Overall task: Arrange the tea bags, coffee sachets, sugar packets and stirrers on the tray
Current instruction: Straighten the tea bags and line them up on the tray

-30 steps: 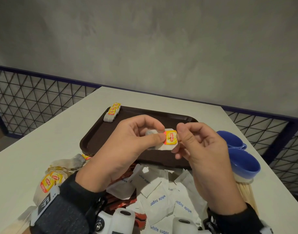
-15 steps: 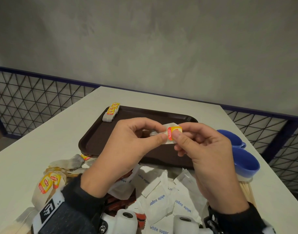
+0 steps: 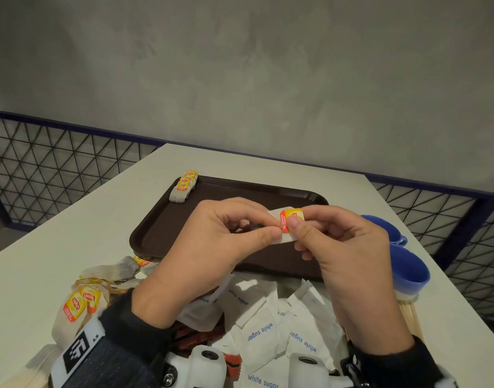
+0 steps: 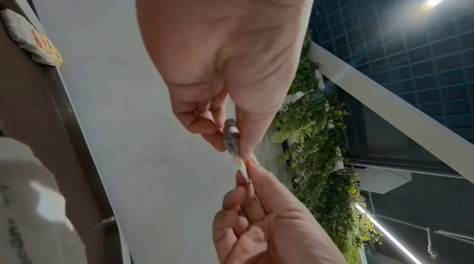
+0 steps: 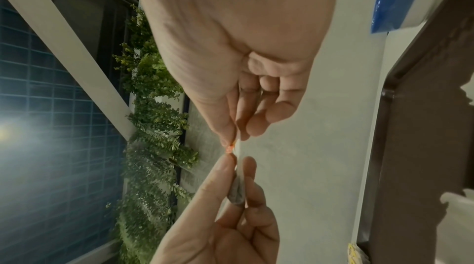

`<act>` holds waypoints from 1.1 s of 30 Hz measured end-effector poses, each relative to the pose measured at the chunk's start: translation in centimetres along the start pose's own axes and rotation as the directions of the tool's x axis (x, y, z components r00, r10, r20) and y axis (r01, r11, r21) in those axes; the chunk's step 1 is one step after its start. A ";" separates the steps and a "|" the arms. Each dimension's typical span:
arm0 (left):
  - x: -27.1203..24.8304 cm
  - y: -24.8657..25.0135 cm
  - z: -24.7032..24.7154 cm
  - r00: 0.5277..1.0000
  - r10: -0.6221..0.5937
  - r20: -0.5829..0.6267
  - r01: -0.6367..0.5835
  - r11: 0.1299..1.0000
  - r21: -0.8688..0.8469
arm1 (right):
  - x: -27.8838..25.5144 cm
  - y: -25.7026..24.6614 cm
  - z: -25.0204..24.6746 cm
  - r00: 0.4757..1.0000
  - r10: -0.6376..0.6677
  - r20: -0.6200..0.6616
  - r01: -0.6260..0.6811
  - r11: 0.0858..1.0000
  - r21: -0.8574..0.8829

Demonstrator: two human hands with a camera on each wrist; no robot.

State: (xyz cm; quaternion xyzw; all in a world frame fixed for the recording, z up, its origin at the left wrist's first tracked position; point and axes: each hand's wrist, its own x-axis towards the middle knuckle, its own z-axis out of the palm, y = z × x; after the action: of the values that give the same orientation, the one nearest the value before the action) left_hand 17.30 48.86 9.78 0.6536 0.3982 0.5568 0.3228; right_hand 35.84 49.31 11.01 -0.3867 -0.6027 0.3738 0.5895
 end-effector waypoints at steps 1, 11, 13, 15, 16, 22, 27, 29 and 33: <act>0.0 0.0 0.0 1.000 0.000 0.001 0.000 1.000 0.002 | 0.0 0.0 0.0 1.000 -0.008 0.002 0.008 1.000 -0.007; 0.0 0.1 0.1 0.999 -0.028 -0.019 0.028 0.999 -0.025 | -0.2 0.0 0.1 0.997 -0.081 0.007 0.081 0.991 -0.105; 0.0 0.2 0.2 0.999 -0.047 -0.005 0.046 0.997 -0.059 | -0.2 0.1 0.1 0.994 -0.105 0.001 0.104 0.983 -0.149; -0.1 0.3 0.2 0.998 -0.066 0.014 0.067 0.994 -0.087 | -0.3 0.1 0.0 0.992 -0.127 0.001 0.125 0.976 -0.179; -0.1 0.4 0.2 0.996 -0.081 0.021 0.083 0.991 -0.104 | -0.4 0.0 0.0 0.991 -0.137 0.005 0.136 0.973 -0.185; 0.1 0.6 0.3 0.972 -0.234 0.012 0.228 0.933 -0.278 | -0.6 -0.8 -0.1 0.990 -0.139 0.036 0.143 0.980 -0.138; 0.1 1.0 0.1 0.973 -0.230 -0.003 0.220 0.934 -0.282 | -0.5 -0.9 0.1 0.992 -0.105 0.065 0.111 0.989 -0.099; 0.1 1.4 0.0 0.973 -0.227 -0.029 0.211 0.937 -0.277 | -0.4 -1.1 0.0 0.995 -0.089 0.044 0.092 0.994 -0.065; 0.1 2.2 -0.2 0.977 -0.203 -0.066 0.180 0.950 -0.254 | -0.6 -2.0 0.0 0.998 -0.025 0.063 0.030 0.997 -0.077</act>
State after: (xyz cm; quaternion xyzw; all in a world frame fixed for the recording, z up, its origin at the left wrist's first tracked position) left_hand 17.44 47.94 11.77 0.5405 0.4017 0.5974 0.4355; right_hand 35.76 47.98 12.54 -0.3893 -0.6401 0.3537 0.5600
